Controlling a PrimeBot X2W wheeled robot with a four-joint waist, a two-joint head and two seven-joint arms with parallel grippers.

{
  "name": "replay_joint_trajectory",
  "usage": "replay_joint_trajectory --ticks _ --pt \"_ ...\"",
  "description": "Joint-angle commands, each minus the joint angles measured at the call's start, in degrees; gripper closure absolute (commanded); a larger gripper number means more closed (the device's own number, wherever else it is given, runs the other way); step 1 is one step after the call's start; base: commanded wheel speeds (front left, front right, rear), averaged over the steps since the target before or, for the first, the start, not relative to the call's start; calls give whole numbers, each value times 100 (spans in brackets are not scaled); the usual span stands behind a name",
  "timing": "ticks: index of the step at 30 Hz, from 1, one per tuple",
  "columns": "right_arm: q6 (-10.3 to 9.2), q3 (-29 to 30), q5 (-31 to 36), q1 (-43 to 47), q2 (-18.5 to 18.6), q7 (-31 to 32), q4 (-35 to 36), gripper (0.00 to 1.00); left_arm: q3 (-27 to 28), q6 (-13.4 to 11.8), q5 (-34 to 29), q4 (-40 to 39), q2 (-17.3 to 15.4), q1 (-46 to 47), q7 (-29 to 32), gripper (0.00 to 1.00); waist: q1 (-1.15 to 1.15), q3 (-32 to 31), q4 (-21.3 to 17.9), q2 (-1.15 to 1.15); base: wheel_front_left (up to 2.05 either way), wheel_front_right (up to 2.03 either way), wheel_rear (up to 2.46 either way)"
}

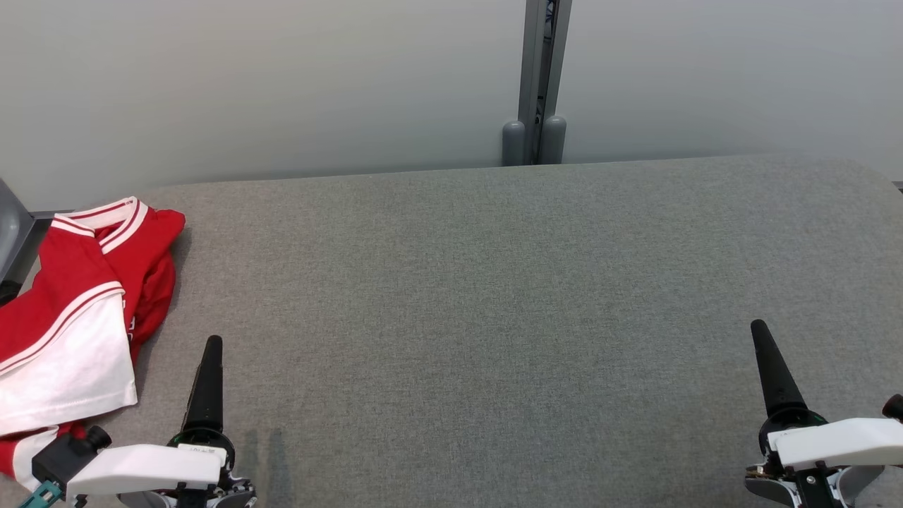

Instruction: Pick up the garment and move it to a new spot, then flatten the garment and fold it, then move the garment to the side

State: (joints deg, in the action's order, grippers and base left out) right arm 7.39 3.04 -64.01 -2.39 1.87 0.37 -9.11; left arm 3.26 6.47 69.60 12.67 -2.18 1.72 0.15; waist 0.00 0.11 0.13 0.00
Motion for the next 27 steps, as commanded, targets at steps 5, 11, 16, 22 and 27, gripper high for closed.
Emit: replay_joint_trajectory --ticks 5,11,16,22,27 --pt "7 -78 729 7 62 -155 213 0 -42 -97 -705 -144 -50 2 -132 0 0 -4 1 0 0 0 0" --pt "7 -118 1253 59 66 -265 229 0 -84 -109 -1204 -166 -51 -43 -239 0 0 -7 7 0 0 0 0" --pt "8 -171 1725 83 72 -369 235 0 -99 -81 -1624 -196 -53 -78 -343 0 0 -5 11 0 0 0 0" --pt "8 -196 2257 108 77 -486 248 0 -89 -40 -2117 -230 -56 -140 -458 0 0 -8 12 0 0 0 0" --pt "9 -217 2669 145 81 -579 269 0 -94 -28 -2528 -260 -58 -203 -554 0 0 -9 20 0 0 0 0"
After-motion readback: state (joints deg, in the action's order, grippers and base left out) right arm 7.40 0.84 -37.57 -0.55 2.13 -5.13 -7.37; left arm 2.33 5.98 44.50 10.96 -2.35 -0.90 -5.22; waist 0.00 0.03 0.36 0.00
